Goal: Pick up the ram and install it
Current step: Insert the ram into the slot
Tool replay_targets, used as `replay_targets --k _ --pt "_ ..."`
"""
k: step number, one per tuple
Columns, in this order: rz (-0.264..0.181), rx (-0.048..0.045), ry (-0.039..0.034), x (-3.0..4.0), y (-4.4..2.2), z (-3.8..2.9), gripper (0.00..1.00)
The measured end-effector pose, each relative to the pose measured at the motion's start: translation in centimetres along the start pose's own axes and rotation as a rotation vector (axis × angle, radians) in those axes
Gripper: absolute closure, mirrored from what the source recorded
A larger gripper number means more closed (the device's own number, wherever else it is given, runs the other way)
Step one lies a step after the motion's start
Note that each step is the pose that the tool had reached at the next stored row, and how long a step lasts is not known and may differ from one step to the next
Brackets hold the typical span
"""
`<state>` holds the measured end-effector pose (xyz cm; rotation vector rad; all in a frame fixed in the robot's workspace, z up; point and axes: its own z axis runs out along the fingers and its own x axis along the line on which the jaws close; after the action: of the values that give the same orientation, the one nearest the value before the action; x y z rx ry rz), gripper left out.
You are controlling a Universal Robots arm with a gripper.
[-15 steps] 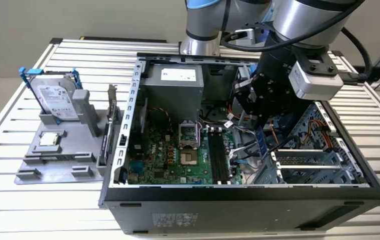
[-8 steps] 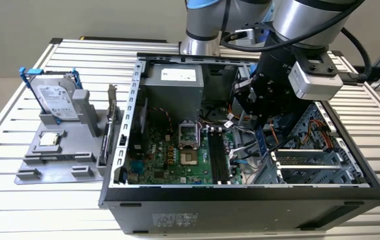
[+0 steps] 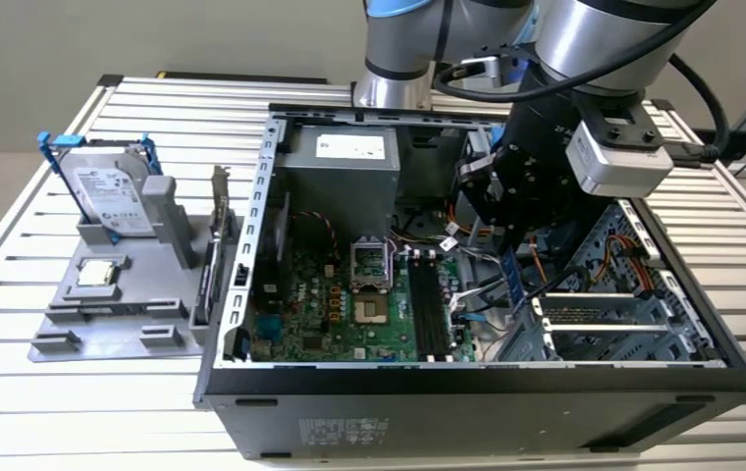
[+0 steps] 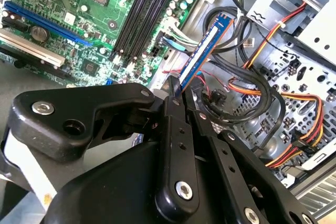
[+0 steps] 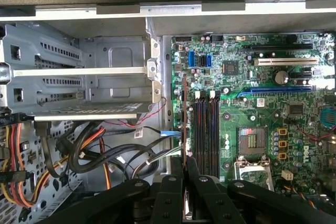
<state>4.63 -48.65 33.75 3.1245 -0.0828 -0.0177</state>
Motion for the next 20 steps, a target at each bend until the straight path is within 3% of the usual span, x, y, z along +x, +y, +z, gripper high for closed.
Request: replay_targets --k 8,20 --pt "-0.047 0.0001 0.0006 -0.56 0.0 0.15 1.0" --pt "-0.051 0.0003 0.0004 -1.0 -0.04 0.23 1.0"
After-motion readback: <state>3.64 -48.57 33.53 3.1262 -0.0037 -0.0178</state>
